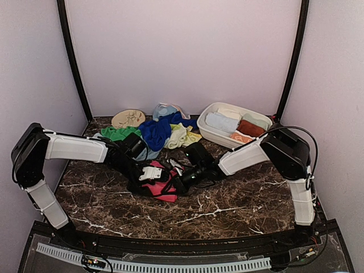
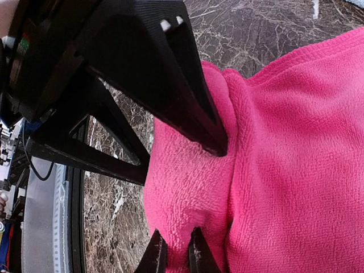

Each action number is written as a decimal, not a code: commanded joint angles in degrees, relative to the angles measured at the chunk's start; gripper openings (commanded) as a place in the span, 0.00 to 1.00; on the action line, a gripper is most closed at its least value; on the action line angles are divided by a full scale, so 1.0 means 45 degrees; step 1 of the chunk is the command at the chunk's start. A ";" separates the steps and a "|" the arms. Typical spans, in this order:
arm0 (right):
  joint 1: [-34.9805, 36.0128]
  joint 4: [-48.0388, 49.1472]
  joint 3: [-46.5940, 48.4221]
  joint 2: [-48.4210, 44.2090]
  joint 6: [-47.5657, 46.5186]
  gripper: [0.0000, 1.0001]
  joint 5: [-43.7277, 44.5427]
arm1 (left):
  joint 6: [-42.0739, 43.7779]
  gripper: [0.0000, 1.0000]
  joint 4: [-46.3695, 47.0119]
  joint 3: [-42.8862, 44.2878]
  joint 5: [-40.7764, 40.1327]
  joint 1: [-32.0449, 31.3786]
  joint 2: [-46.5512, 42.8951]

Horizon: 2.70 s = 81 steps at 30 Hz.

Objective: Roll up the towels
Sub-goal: Roll the towel at the center of the board.

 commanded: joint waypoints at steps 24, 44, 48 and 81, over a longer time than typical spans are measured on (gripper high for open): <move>-0.1086 0.2936 -0.6544 -0.6806 -0.0781 1.00 0.8299 | -0.1494 0.09 -0.4134 0.2644 0.2426 0.1406 0.3444; 0.4422 0.4180 -0.8293 -0.8822 -0.9175 0.89 1.4097 | -0.1487 0.09 -0.6784 0.3188 0.4110 0.1015 0.4755; 0.5578 0.3824 -0.6945 -0.7097 -1.0687 0.81 1.3943 | -0.1618 0.08 -0.6906 0.3337 0.3968 0.1013 0.5019; 0.3769 0.1611 -0.2611 -0.1120 -0.8789 0.31 1.1270 | -0.2326 0.66 -0.5478 0.3479 0.3767 0.2952 0.3396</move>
